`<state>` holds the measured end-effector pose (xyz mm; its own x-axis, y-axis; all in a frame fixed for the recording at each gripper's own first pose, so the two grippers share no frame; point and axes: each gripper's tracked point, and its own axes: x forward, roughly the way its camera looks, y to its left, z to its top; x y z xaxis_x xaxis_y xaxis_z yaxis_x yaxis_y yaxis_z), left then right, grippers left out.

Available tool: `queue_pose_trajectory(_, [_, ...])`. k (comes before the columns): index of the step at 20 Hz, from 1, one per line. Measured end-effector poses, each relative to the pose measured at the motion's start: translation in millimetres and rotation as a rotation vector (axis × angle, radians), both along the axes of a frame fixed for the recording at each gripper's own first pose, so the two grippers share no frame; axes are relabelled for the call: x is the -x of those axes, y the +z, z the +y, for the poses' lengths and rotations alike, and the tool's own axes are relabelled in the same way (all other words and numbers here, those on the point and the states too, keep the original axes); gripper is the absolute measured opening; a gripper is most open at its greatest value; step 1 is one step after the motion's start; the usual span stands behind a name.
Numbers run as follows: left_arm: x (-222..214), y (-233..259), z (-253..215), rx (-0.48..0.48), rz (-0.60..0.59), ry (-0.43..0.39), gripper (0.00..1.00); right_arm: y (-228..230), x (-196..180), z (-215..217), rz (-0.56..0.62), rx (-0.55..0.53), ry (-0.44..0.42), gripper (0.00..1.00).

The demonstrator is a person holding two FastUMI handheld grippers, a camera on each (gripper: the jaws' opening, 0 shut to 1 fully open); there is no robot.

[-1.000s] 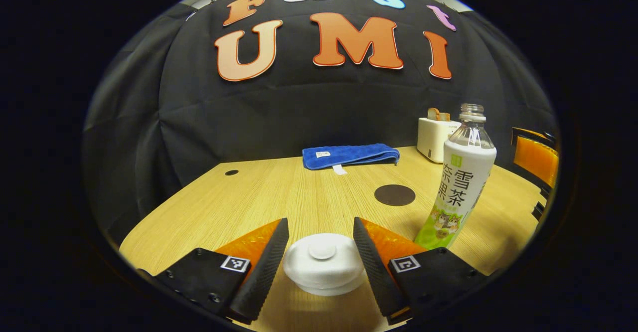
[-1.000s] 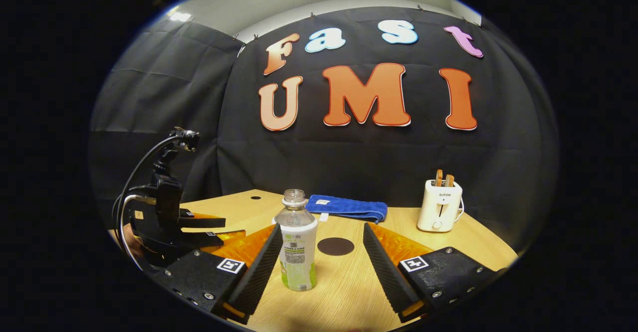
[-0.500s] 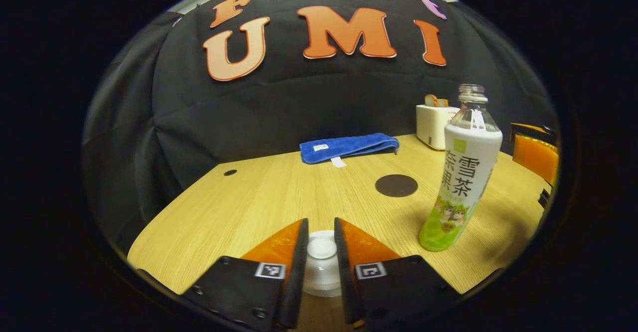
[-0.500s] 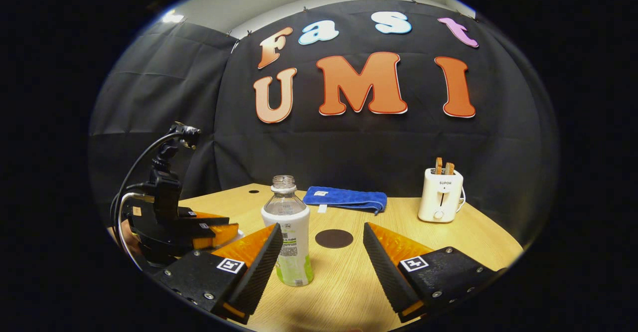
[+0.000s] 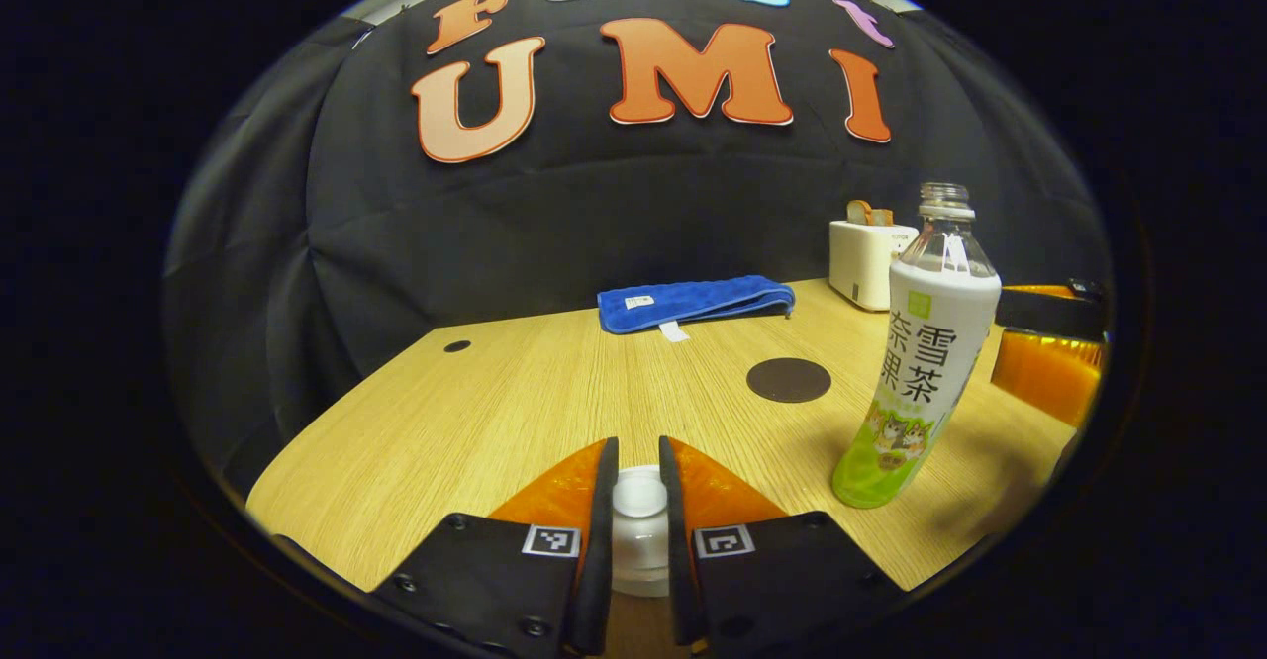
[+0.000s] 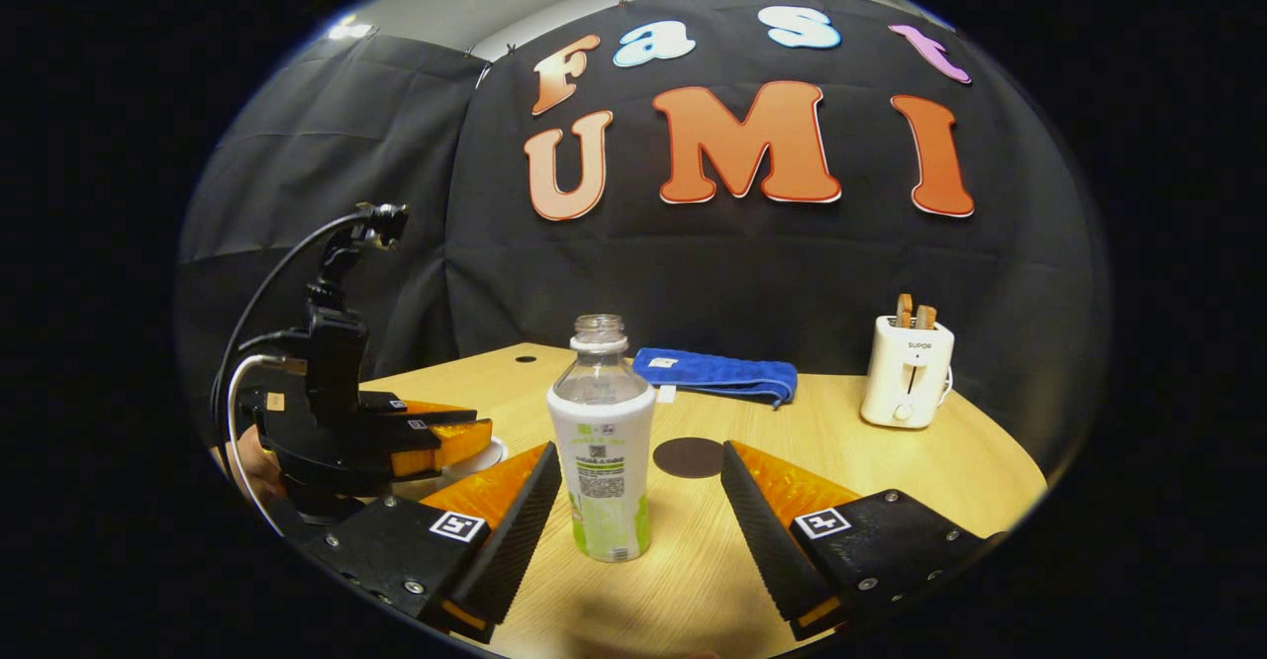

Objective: Open the teacup lid with one hand, grasp the water bottle and pour water into the teacup with the other hand; after pouring, place the water bottle on the coaster and then close the teacup lid.

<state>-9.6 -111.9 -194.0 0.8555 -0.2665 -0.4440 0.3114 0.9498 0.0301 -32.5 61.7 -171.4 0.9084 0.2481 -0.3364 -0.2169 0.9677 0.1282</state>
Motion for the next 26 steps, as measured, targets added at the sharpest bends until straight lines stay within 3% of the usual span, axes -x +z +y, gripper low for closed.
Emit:
queue_pose_trajectory(6, [-6,21,10,0.021,-0.064,0.015,0.28,-31,-17,22,0.085,0.015,0.025,0.98])
queue_pose_trajectory(10, [-7,31,32,0.024,-0.094,0.053,0.28,-44,-24,28,0.156,-0.015,0.011,0.70])
queue_pose_trajectory(15, [-8,31,59,0.045,-0.093,0.091,0.28,-39,-24,39,0.194,0.047,0.053,0.60])
queue_pose_trajectory(26, [-5,36,121,0.040,-0.130,0.180,0.28,-13,-42,29,0.075,0.620,0.113,0.60])
